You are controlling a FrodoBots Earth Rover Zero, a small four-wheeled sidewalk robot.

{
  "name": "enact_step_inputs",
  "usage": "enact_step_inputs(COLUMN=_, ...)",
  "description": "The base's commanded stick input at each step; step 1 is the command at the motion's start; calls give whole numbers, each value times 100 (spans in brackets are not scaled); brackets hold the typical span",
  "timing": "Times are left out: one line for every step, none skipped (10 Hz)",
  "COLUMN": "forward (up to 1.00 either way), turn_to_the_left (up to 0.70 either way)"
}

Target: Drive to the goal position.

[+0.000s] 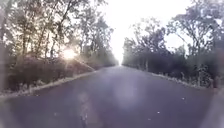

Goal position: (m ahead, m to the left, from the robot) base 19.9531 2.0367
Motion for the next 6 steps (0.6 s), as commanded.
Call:
enact_step_inputs(forward=100, turn_to_the_left=0)
enact_step_inputs(forward=100, turn_to_the_left=0)
enact_step_inputs(forward=100, turn_to_the_left=0)
enact_step_inputs(forward=100, turn_to_the_left=0)
enact_step_inputs(forward=100, turn_to_the_left=0)
enact_step_inputs(forward=100, turn_to_the_left=0)
